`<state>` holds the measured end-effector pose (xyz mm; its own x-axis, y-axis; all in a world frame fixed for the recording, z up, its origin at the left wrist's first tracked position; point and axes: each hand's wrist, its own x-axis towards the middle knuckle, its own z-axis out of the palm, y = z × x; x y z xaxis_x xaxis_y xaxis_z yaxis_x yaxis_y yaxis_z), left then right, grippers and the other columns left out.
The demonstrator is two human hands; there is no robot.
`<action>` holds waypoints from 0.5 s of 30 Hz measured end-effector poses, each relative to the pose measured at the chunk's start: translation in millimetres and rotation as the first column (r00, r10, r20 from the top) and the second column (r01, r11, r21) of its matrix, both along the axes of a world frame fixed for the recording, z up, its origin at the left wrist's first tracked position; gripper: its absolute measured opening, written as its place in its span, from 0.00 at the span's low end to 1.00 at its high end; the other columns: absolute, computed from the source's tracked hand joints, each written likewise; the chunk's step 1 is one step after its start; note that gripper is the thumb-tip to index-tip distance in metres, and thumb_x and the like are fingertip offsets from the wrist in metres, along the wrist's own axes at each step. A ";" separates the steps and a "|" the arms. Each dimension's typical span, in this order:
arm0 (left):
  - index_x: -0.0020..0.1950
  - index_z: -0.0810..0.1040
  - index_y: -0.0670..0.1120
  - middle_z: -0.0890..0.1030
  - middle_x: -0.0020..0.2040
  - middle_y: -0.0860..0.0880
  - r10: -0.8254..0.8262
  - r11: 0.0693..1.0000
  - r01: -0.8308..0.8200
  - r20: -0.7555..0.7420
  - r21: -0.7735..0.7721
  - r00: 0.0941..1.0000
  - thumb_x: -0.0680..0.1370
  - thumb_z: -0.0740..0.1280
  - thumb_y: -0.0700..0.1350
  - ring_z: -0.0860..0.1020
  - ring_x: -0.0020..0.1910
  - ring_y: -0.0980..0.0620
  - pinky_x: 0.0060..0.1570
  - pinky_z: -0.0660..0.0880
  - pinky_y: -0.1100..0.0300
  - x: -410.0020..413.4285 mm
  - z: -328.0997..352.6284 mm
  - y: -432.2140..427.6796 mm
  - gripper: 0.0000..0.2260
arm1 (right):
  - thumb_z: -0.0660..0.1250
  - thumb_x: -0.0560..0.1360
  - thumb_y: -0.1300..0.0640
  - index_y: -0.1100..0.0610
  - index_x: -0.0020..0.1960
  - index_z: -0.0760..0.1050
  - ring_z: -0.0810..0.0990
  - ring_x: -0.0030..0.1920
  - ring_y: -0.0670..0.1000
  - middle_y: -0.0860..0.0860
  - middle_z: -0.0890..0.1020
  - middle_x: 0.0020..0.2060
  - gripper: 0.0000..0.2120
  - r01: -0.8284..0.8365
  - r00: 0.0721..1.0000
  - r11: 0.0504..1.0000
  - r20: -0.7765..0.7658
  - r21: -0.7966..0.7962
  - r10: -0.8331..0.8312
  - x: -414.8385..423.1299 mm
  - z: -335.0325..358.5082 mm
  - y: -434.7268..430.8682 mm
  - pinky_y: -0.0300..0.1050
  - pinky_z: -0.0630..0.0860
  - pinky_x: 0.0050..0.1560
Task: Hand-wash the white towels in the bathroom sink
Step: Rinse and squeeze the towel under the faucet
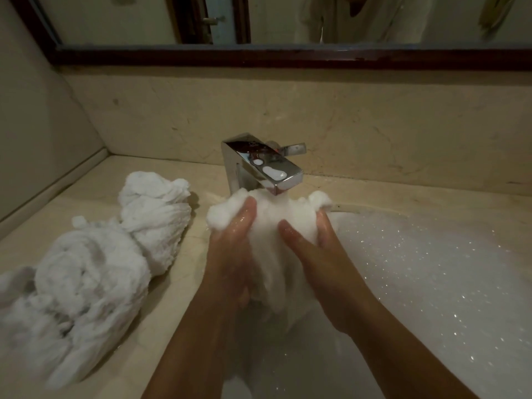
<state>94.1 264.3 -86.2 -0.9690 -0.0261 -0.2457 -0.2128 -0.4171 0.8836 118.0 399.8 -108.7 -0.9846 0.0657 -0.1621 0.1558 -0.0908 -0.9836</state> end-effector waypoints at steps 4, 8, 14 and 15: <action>0.68 0.80 0.47 0.86 0.60 0.44 -0.051 0.985 0.033 -0.101 -0.169 0.994 0.61 0.80 0.60 0.85 0.59 0.41 0.61 0.80 0.37 -0.3 -1.1 4.3 0.37 | 0.74 0.73 0.33 0.41 0.82 0.60 0.82 0.66 0.51 0.46 0.79 0.70 0.42 0.110 0.992 0.994 -0.069 0.002 -0.110 -0.1 0.0 1.7 0.58 0.82 0.64; 0.68 0.78 0.51 0.85 0.63 0.48 -0.213 0.936 0.182 -0.074 -0.301 0.974 0.57 0.84 0.62 0.84 0.62 0.48 0.63 0.80 0.45 8.4 -10.5 11.5 0.43 | 0.80 0.71 0.41 0.60 0.71 0.73 0.87 0.56 0.60 0.60 0.85 0.59 0.36 0.247 0.958 0.942 -0.087 -0.227 -0.273 -2.4 8.0 9.1 0.62 0.86 0.52; 0.52 0.80 0.51 0.84 0.54 0.47 -0.058 0.927 -0.004 -0.155 -0.376 0.986 0.73 0.73 0.53 0.84 0.57 0.44 0.58 0.81 0.47 1.6 -9.7 12.3 0.11 | 0.78 0.75 0.48 0.50 0.67 0.77 0.88 0.51 0.51 0.47 0.88 0.51 0.23 0.192 0.966 0.974 -0.150 -0.124 -0.210 0.1 17.8 13.9 0.50 0.87 0.46; 0.52 0.79 0.50 0.84 0.54 0.47 -0.037 0.928 -0.030 -0.174 -0.371 0.984 0.77 0.73 0.50 0.84 0.57 0.43 0.57 0.81 0.48 0.0 -7.9 12.7 0.07 | 0.79 0.73 0.44 0.46 0.70 0.76 0.88 0.53 0.51 0.47 0.87 0.54 0.27 0.174 0.971 0.984 -0.159 -0.033 -0.177 -0.2 16.5 11.0 0.54 0.87 0.49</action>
<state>94.1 277.0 -94.1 -0.9958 -0.0790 -0.0456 -0.0416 -0.0518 0.9978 117.8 410.8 -92.2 -0.9712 0.2381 -0.0054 -0.0242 -0.1211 -0.9923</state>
